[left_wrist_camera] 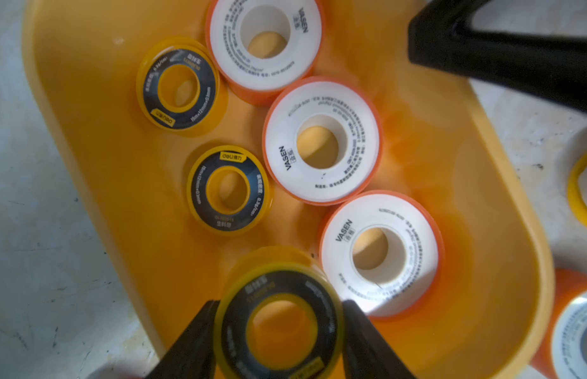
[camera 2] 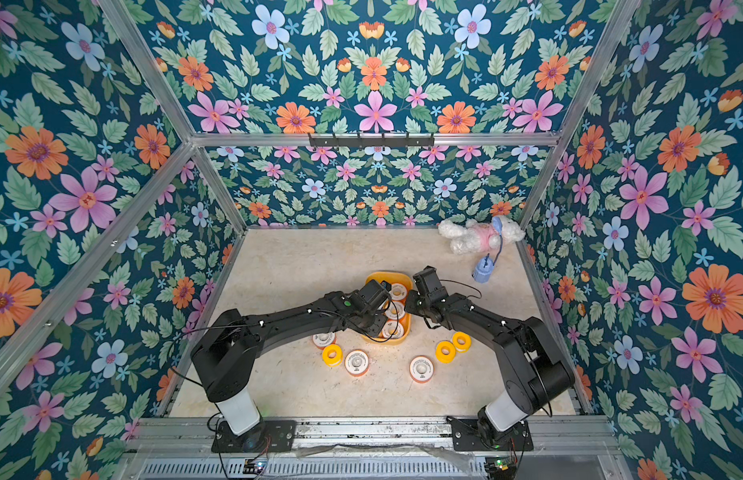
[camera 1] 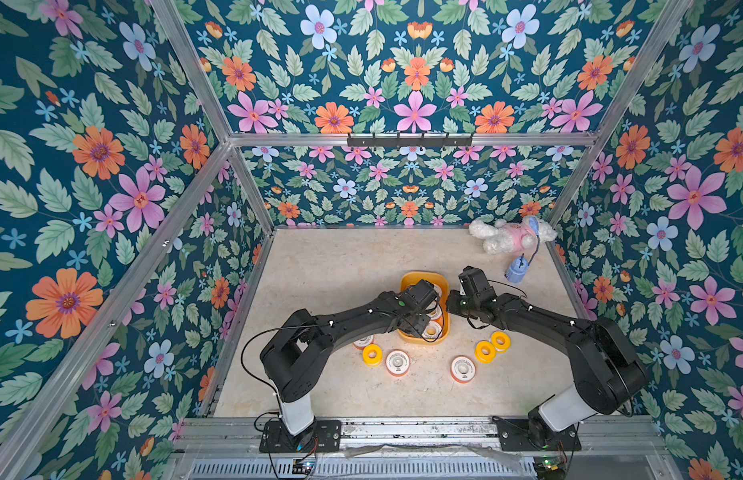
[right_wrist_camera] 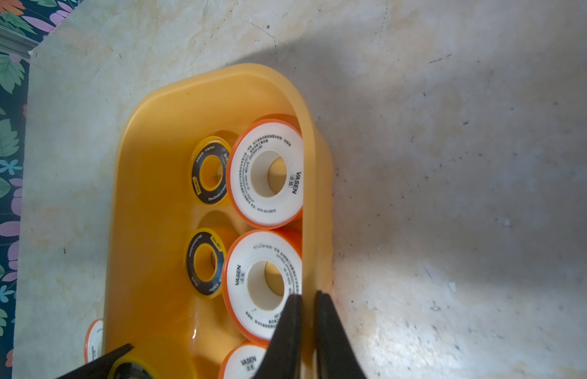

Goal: Put the sealing tape into the storage box
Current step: Place the sealing tape in the storage box.

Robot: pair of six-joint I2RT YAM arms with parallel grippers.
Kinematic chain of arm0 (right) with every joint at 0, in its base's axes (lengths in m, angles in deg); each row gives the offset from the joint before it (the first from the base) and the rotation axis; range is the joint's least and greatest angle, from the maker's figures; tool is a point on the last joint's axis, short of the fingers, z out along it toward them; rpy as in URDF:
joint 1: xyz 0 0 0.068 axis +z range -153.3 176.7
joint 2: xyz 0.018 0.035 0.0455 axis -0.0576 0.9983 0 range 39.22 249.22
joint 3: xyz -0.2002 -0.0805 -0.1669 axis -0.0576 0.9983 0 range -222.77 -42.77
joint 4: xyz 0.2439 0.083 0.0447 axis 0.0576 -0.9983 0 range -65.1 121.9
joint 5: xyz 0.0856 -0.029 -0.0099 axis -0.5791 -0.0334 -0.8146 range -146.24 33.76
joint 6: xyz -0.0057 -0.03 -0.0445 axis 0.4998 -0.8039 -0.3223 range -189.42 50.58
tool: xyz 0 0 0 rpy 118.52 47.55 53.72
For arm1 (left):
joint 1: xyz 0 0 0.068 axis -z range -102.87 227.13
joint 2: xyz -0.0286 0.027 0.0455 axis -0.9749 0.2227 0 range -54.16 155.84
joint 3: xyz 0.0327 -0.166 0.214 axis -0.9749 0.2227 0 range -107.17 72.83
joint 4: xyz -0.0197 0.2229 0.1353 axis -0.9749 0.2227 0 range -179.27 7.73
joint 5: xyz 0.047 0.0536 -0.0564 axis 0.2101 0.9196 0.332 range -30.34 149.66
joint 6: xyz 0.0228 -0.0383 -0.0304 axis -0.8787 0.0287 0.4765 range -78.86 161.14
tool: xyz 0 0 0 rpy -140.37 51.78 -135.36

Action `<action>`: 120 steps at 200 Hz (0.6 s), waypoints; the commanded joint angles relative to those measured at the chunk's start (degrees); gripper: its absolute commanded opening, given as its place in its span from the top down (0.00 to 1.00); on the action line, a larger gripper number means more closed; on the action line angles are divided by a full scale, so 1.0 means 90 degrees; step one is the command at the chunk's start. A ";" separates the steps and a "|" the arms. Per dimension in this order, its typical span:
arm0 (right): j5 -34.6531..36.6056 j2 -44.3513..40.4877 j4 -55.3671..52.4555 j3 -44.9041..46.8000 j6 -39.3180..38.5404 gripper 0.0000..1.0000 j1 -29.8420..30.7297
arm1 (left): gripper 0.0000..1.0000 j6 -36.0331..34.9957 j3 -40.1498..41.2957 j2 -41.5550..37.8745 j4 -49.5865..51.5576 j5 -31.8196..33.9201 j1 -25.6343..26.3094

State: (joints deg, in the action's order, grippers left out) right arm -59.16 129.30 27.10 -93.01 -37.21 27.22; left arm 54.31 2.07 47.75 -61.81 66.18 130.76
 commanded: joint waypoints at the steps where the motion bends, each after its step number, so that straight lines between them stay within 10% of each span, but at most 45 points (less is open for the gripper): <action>1: 0.0093 -0.0019 -0.0034 0.0006 -0.0043 0.85 0.0002 | 0.45 -0.0070 -0.0055 0.0051 0.0161 0.0174 0.0003; 120: 0.0109 0.0000 -0.0046 0.0025 -0.0058 0.84 0.0002 | 0.42 -0.0091 -0.0155 0.0336 0.0376 0.0441 0.0075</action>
State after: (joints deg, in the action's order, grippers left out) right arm -59.03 129.30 27.12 -92.95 -37.23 27.22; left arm 54.09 0.91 50.59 -59.47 68.61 131.35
